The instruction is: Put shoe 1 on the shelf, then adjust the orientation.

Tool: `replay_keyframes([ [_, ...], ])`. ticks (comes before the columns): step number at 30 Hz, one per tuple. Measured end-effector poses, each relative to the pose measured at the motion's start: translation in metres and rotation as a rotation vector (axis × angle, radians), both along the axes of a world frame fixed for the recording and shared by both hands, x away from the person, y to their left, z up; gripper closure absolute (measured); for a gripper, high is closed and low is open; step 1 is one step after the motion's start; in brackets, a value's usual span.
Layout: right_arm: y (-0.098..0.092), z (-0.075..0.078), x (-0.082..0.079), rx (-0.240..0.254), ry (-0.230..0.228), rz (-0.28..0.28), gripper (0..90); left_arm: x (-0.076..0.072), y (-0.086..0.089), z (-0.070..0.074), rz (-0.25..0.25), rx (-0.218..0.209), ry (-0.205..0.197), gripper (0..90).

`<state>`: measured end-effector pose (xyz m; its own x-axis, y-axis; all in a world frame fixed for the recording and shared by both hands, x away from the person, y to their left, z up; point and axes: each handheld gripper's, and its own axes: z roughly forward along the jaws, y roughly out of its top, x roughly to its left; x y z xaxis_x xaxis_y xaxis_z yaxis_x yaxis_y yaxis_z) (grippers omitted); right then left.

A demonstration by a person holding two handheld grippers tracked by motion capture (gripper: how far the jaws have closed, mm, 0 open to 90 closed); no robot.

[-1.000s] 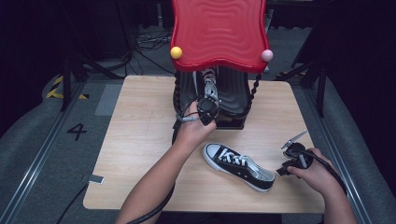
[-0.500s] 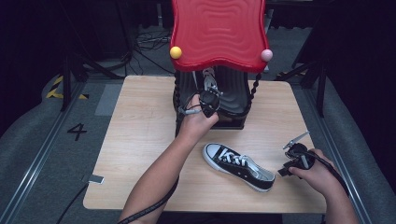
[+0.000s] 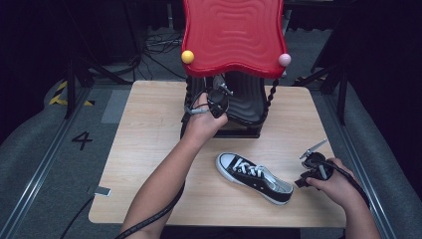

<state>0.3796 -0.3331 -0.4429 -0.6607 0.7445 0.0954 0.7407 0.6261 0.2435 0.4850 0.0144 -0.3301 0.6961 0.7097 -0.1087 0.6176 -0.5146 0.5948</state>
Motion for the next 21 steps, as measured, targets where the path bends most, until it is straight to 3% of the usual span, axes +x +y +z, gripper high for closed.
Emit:
replay_keyframes([
  [6, 0.004, 0.008, -0.001, -0.002, -0.036, 0.013, 56.2, -0.017, 0.010, 0.010, -0.022, 0.024, 0.008, 86.3],
  [9, 0.007, 0.013, -0.003, 0.006, -0.053, 0.017, 56.1, -0.028, 0.019, 0.012, -0.033, 0.079, 0.023, 84.7],
  [12, 0.009, 0.019, -0.004, -0.002, -0.066, 0.029, 56.0, -0.037, 0.026, 0.013, -0.063, 0.125, 0.068, 82.8],
  [18, 0.011, 0.027, -0.004, 0.022, -0.060, 0.033, 60.2, -0.053, 0.041, 0.010, -0.085, 0.175, 0.108, 78.1],
  [21, 0.014, 0.032, -0.004, 0.041, -0.066, 0.040, 63.6, -0.062, 0.053, 0.003, -0.075, 0.175, 0.132, 74.7],
])
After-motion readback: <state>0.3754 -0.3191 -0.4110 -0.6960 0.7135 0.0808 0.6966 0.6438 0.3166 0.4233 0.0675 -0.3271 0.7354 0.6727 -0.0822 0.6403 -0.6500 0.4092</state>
